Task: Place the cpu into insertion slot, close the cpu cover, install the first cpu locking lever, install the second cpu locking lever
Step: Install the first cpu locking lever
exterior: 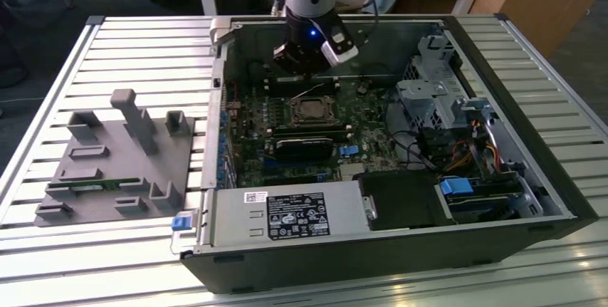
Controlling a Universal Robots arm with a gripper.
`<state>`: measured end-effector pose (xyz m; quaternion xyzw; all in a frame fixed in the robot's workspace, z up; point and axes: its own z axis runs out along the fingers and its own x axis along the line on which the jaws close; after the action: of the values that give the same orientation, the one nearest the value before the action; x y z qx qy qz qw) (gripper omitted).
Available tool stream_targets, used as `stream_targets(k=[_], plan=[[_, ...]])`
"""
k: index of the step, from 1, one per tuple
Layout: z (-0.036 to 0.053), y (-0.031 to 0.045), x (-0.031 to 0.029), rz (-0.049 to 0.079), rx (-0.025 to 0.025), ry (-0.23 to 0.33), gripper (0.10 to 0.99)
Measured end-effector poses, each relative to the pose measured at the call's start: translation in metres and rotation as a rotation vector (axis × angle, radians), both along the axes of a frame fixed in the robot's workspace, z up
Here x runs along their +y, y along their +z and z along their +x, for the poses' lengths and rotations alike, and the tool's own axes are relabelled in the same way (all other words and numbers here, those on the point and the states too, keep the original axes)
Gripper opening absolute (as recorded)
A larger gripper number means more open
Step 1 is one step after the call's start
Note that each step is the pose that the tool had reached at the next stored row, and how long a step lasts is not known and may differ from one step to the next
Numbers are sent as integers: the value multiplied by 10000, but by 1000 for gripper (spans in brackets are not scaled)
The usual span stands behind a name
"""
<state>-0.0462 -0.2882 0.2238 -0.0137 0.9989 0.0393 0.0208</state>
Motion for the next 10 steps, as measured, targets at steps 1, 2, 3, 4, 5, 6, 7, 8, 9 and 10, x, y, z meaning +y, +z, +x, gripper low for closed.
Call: stream_targets(k=[1,2,3,4,5,6,7,8,9,10], plan=[[9,-4,1,1,-1,-1,106],[16,-6,1,2,-1,-5,106],[22,-9,2,1,0,-8,106],[28,-11,2,1,0,-12,106],[36,-14,3,1,0,-14,106],[43,-16,3,2,1,-15,106],[50,-20,5,2,0,-16,106],[58,-23,6,2,1,-16,106],[66,-29,6,2,2,-17,106],[73,-35,8,2,3,-17,106]])
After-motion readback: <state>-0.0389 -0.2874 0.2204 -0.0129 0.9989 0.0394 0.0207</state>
